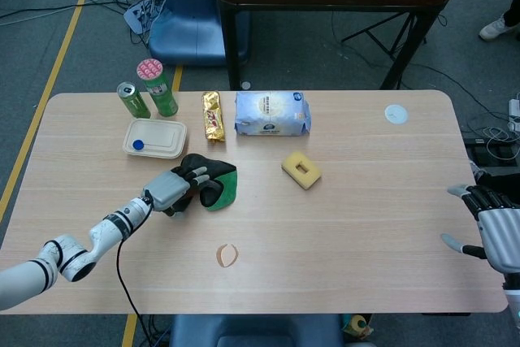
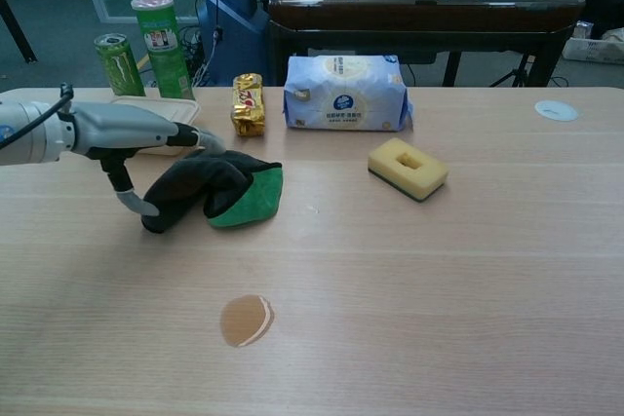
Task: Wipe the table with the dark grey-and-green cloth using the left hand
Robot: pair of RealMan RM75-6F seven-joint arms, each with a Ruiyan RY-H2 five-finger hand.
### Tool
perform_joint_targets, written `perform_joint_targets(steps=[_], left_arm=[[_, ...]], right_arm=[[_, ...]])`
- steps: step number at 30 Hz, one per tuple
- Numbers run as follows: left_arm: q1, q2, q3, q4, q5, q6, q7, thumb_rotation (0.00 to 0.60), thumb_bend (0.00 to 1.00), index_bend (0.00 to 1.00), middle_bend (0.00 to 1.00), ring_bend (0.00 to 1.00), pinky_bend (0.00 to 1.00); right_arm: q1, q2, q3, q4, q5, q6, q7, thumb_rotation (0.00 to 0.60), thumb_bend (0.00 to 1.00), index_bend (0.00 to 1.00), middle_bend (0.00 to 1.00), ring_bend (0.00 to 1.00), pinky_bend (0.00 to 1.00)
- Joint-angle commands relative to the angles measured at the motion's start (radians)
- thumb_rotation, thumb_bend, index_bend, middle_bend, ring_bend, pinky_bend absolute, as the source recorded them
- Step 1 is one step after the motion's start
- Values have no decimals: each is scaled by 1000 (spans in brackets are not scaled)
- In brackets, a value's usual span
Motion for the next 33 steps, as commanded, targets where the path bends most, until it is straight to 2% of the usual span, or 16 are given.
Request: perform_joint_targets(steps=[1, 4, 8, 15, 19, 22, 25, 28, 33], left_arm=[[-28, -26, 4, 29, -23, -42, 12, 600, 200, 41, 0, 0, 96], [-47, -41, 13, 52, -45, -89, 40, 600, 202, 56, 0, 0, 96], [-54, -42, 22, 61, -85, -130, 89, 600, 202, 127, 0, 0, 96], [-14, 16, 33, 7, -146, -103, 135, 600, 203, 246, 0, 0, 98], [10, 86, 58, -70, -174, -112, 149, 600, 203, 292, 14, 76, 104], [21, 139, 75, -138, -200, -129, 160, 600, 202, 332, 96, 165, 143], [32, 177, 73, -201, -229, -115, 172, 600, 203, 336, 136, 190, 149], [57, 184, 44, -244, -256, -51, 147, 600, 203, 326, 136, 190, 155], [71, 165, 1, -271, -314, 4, 140, 600, 203, 248, 136, 188, 163]], right_arm=[[-2, 0, 0, 1, 2, 1, 2, 600, 99, 269, 281, 224, 289], [-4, -1, 0, 3, 3, 3, 5, 600, 99, 269, 281, 224, 288], [-6, -2, 0, 7, 3, 6, 10, 600, 99, 269, 281, 224, 289], [-5, -5, -1, 11, -2, 5, 15, 600, 99, 268, 281, 224, 289], [-2, -5, 0, 10, -7, 4, 15, 600, 99, 268, 281, 224, 289], [-3, -6, 0, 8, -11, 7, 14, 600, 99, 269, 281, 224, 289], [-3, -5, -1, 6, -13, 7, 12, 600, 99, 269, 281, 224, 289], [-5, -4, -2, 5, -14, 10, 12, 600, 99, 268, 281, 224, 289], [-9, -3, -3, 6, -12, 13, 14, 600, 99, 268, 281, 224, 289]])
